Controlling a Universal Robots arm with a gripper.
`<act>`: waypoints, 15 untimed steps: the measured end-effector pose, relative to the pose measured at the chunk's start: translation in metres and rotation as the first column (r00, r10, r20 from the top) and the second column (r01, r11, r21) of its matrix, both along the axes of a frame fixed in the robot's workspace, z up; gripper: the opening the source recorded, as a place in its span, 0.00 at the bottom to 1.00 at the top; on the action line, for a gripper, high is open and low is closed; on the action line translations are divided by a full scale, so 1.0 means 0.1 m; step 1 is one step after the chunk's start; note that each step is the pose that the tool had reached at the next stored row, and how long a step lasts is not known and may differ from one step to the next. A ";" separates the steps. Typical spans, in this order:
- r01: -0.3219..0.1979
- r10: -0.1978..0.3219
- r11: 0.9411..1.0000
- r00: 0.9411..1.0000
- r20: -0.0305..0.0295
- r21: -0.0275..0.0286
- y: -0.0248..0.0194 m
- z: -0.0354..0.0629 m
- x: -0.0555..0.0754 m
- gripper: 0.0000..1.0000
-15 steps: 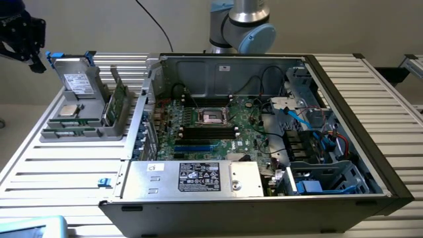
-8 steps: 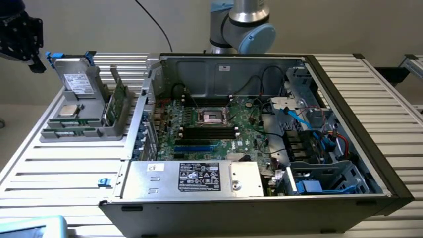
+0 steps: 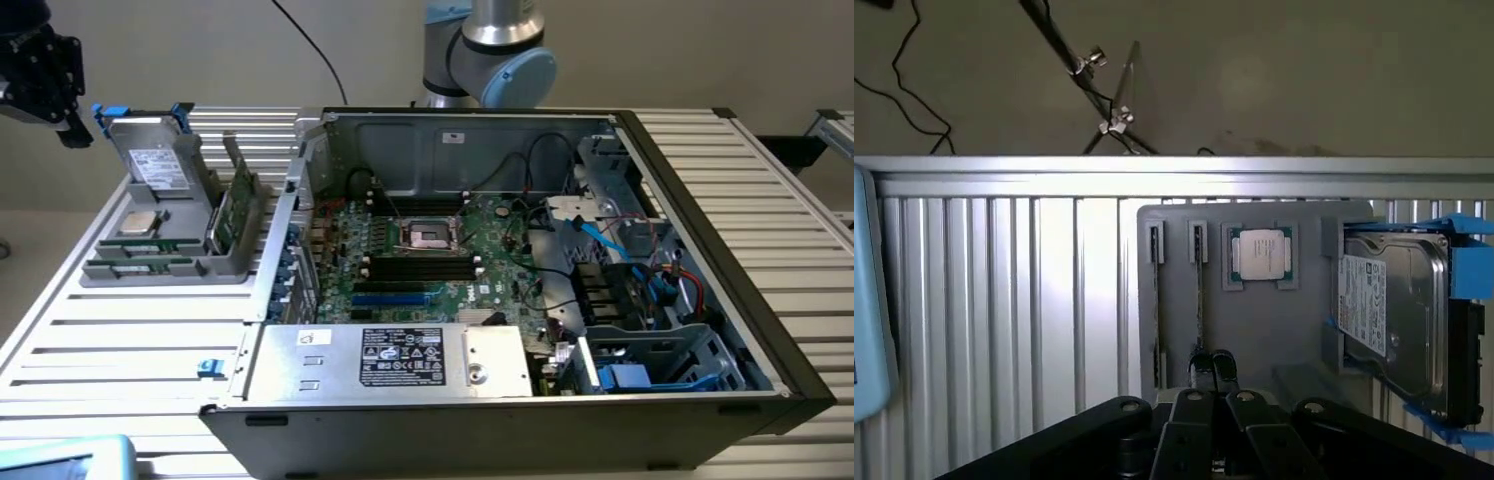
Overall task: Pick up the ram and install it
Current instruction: 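Pick up the ram and move it above insertion slot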
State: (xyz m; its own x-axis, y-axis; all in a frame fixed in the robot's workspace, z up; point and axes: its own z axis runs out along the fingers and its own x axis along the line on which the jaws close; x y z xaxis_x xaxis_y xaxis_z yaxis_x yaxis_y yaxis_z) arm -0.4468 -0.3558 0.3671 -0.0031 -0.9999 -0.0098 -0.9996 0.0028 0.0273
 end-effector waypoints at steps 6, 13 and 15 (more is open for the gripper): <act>0.000 0.000 1.000 1.000 0.000 0.000 -0.001 0.000 0.00 0.11; 0.000 0.000 1.000 1.000 0.000 0.000 -0.001 0.000 0.00 0.11; 0.000 0.000 1.000 1.000 0.000 0.000 -0.001 -0.001 0.00 0.12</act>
